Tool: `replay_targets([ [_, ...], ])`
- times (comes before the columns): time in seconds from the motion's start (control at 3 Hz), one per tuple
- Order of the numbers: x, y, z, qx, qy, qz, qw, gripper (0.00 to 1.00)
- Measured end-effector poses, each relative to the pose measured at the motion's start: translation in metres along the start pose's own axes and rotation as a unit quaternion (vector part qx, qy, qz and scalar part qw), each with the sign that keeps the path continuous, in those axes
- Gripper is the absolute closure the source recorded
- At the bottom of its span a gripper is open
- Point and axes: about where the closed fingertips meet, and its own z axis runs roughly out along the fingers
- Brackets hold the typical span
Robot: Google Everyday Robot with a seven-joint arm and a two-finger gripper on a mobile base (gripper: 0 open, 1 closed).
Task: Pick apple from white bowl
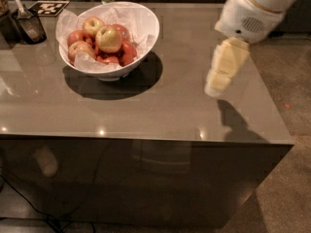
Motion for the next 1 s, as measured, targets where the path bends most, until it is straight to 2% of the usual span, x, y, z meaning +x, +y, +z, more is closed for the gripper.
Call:
replay_targets([
  [0.33,-0.039,-0.032,0.018,-0.031,-0.037,0.027,0.9985,0.0],
  [0.67,-0.053,-0.046,0.008,-0.014,-0.057,0.023,0.998,0.0],
  [1.0,-0.063,-0.052,0.017,-0.019,-0.079,0.024,0.9964,0.0],
])
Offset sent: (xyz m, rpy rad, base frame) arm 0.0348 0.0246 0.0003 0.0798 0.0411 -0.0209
